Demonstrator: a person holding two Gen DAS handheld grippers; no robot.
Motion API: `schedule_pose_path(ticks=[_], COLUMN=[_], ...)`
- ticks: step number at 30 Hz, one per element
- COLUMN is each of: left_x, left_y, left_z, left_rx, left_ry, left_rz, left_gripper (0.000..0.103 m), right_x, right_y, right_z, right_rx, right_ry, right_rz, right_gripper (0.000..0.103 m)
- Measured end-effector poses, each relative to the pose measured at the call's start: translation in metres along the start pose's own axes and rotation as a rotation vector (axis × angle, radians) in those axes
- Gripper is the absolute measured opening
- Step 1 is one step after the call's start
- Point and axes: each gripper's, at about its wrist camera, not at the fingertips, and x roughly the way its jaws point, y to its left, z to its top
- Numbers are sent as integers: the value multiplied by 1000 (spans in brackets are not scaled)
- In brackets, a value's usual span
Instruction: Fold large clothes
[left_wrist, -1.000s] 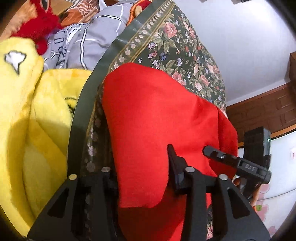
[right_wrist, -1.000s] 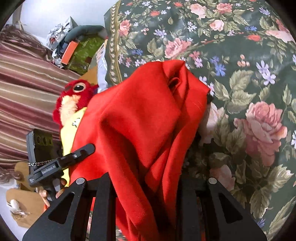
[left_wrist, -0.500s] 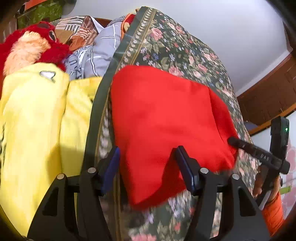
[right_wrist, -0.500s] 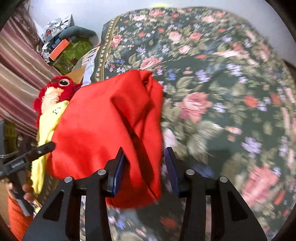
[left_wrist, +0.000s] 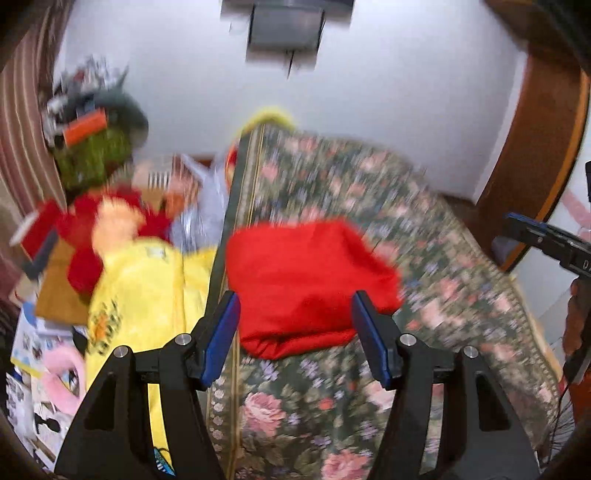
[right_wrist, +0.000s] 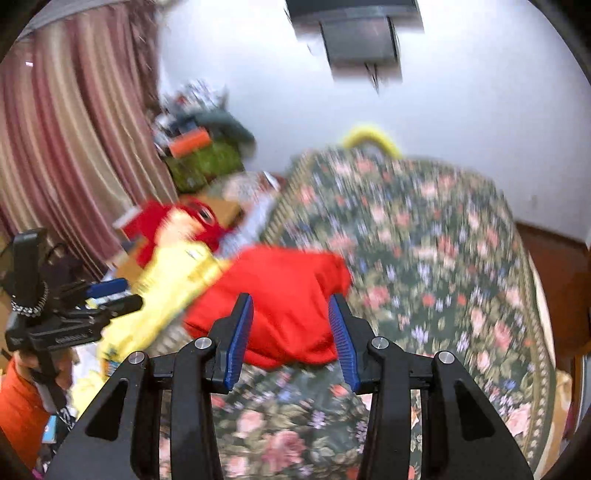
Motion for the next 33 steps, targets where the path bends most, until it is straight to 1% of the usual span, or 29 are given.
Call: schedule_pose_path(ticks=[2,6,9,11,15,17,19,21,22,23,24,25,26,27,28,30,33], left_x=[-36,-105,-141,-163,-196,-203,-209,-213,-215,-216,-218,-218,-218,-218,-222,-220,-219], left_y=[-13,-44,-62,-76,-93,-96,-97,-98,-99,-99,-100,-99,-98,-97,-99,-98,-97], left_z=[7,10,3,-5,-25,-33,-40,-46,-48,-51,-54,-57,-59,-61,-65,-67,-70], left_rx=[14,50,70,89,107,90,70,63,65,67,63,53,44,37,35,33,27], left_ry=[-88,-263,-358,-419,-521,-544,-557,-565,-570,-573,-575,-574,-569,-562,-562,-561,-557], left_rz=[-1,-5,-2,19,47,33,19,26,33,32,32,36,40,51,63,91,114], left_gripper=[62,62,62,62,62,62,62,62,64,66,70,75,78,84,88,91,94], right_x=[-32,-78,-107,-119,-137,-141,-142,-143,-145,-146,-147,-147,-148,-148,-148,-145,-143], right_y=[18,44,60,68,85,91,95,97,99,101,102,102,102,101,100,97,95], right_z=[5,4,-5,-10,-23,-28,-33,-38,-40,-42,-43,-44,-45,-46,-46,-44,-44], right_rx=[-31,-63,-72,-81,-108,-116,-128,-141,-151,-162,-169,-169,-166,-153,-142,-117,-110], right_ry=[-86,-210,-291,-323,-384,-402,-423,-443,-456,-463,-466,-469,-472,-468,-459,-433,-423], right_rz=[18,37,40,42,9,-2,-26,-55,-66,-77,-86,-88,-86,-79,-74,-74,-104], right_gripper=[39,39,39,39,39,40,49,62,65,72,80,82,83,83,83,88,89])
